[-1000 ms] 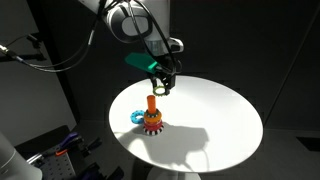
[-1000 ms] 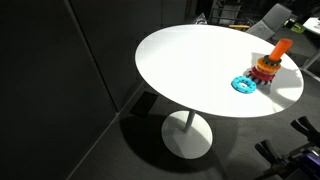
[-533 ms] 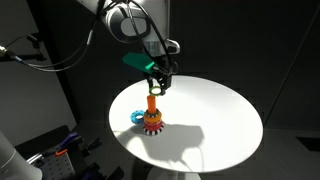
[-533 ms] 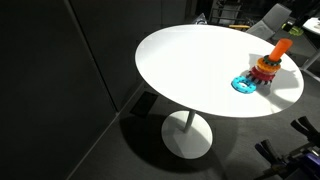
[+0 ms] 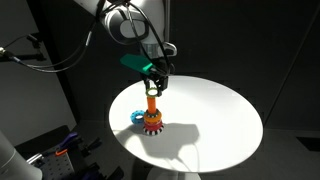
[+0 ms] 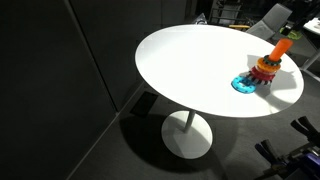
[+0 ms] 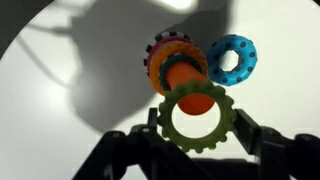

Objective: Put the yellow ring on the orange stand.

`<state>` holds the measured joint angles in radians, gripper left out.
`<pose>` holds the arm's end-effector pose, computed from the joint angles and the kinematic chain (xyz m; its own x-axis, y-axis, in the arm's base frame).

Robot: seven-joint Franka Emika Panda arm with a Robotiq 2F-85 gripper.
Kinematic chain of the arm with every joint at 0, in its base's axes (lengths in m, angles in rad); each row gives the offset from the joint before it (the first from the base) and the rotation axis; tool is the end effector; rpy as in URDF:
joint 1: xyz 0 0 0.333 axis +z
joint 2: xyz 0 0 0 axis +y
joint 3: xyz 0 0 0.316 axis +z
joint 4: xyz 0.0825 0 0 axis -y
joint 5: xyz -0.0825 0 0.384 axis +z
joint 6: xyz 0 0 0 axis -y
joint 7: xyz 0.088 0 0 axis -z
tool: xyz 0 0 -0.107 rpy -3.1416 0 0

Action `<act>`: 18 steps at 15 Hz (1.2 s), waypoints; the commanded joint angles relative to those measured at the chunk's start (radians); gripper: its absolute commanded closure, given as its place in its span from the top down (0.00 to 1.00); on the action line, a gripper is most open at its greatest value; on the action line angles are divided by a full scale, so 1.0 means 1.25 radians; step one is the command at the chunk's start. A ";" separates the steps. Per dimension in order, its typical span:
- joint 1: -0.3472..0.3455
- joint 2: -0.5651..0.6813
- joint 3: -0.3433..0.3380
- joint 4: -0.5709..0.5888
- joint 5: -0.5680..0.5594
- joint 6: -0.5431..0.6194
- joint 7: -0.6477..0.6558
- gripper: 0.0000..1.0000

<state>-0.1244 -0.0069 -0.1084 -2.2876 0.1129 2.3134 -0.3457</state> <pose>0.5034 -0.1171 0.3579 0.9977 0.0358 0.0568 0.0398 -0.9967 -0.0711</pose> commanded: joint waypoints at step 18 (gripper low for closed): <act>0.007 0.030 0.003 -0.014 -0.050 0.013 0.034 0.49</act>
<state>-0.1209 0.0278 -0.1053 -2.3059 0.0846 2.3166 -0.3399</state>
